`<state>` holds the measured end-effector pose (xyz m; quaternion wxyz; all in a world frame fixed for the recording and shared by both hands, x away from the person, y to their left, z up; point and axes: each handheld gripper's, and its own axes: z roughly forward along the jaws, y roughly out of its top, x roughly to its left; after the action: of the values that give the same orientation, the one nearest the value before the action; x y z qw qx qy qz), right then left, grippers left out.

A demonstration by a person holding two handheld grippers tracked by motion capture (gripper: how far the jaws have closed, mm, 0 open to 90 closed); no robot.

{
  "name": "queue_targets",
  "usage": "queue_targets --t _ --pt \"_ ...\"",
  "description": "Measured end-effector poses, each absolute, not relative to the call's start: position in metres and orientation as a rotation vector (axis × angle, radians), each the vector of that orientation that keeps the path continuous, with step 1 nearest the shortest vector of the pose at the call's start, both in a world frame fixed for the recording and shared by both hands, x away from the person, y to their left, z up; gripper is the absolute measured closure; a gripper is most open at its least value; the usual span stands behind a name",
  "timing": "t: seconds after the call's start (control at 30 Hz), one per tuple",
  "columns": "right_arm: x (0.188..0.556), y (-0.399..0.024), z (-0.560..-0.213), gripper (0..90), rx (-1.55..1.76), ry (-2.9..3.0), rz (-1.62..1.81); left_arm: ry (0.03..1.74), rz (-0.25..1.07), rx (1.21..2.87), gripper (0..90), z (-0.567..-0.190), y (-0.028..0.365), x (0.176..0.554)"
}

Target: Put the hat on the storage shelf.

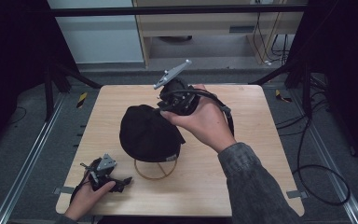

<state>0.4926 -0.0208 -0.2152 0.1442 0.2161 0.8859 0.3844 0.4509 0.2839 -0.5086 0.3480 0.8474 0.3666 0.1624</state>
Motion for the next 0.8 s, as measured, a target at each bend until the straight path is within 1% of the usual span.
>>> queue_targets --t 0.37,0.53,0.63,0.67,0.7,0.73,0.77,0.8 --pt "0.493 -0.049 -0.222 70.9 0.697 2.525 1.118 0.951 0.421 2.197 0.0 -0.509 0.284 0.451" --pt "0.494 -0.059 -0.226 63.9 0.74 2.502 1.129 0.953 0.422 2.196 0.0 -0.509 0.284 0.451" --pt "0.495 -0.063 -0.228 58.2 0.76 2.484 1.129 0.952 0.422 2.196 0.0 -0.509 0.284 0.451" --pt "0.496 -0.066 -0.229 54.5 0.776 2.478 1.126 0.952 0.421 2.196 0.0 -0.509 0.284 0.451" --pt "0.496 -0.066 -0.229 54.5 0.776 2.478 1.126 0.952 0.421 2.196 0.0 -0.509 0.284 0.451" --pt "0.496 -0.068 -0.231 49.7 0.785 2.47 1.122 0.952 0.421 2.196 0.0 -0.509 0.284 0.451" --pt "0.496 -0.068 -0.231 49.7 0.785 2.47 1.122 0.95 0.42 2.198 0.0 -0.509 0.284 0.451" --pt "0.495 -0.071 -0.231 47.9 0.793 2.453 1.127 0.951 0.421 2.198 0.0 -0.509 0.284 0.451"
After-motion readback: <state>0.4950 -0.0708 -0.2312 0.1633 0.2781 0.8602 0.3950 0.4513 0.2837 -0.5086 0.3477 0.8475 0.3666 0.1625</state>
